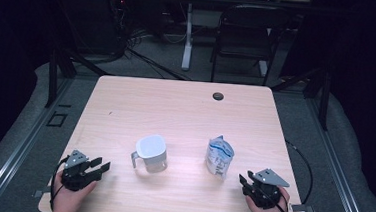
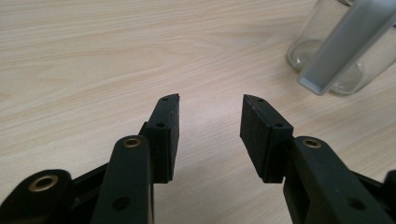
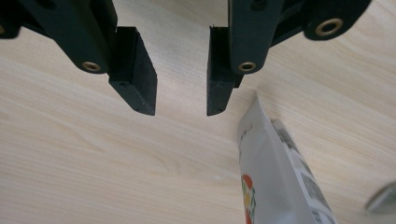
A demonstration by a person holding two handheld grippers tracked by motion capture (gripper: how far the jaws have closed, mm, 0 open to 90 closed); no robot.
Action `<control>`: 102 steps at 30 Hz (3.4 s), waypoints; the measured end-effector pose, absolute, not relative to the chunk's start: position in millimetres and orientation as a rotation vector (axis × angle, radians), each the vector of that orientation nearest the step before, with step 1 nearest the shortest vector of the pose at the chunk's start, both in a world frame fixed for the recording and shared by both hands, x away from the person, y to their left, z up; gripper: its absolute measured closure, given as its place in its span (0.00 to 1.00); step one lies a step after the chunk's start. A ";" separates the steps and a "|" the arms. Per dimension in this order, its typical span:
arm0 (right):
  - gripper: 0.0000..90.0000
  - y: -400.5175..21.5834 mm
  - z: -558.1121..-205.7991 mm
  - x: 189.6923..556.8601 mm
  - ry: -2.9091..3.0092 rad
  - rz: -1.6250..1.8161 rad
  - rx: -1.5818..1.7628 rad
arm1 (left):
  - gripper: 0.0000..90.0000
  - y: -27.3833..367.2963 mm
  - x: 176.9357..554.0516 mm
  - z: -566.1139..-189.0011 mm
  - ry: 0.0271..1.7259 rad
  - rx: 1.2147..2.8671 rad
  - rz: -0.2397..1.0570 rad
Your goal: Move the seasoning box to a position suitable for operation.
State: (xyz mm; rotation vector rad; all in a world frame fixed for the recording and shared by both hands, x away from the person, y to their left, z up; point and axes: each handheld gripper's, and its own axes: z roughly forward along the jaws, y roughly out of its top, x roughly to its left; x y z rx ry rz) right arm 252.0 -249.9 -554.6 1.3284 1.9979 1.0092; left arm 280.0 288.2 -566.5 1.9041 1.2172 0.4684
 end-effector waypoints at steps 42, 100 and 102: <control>0.63 -250.3 -554.9 248.0 2.008 1.020 1.380 | 0.58 247.4 290.3 -529.8 1.184 1.840 0.450; 0.59 -261.2 -559.4 239.8 1.970 1.017 1.426 | 0.77 202.2 305.1 -550.2 1.138 1.933 0.521; 0.59 -260.9 -559.6 240.1 1.971 1.022 1.424 | 0.77 202.2 304.9 -550.1 1.133 1.938 0.524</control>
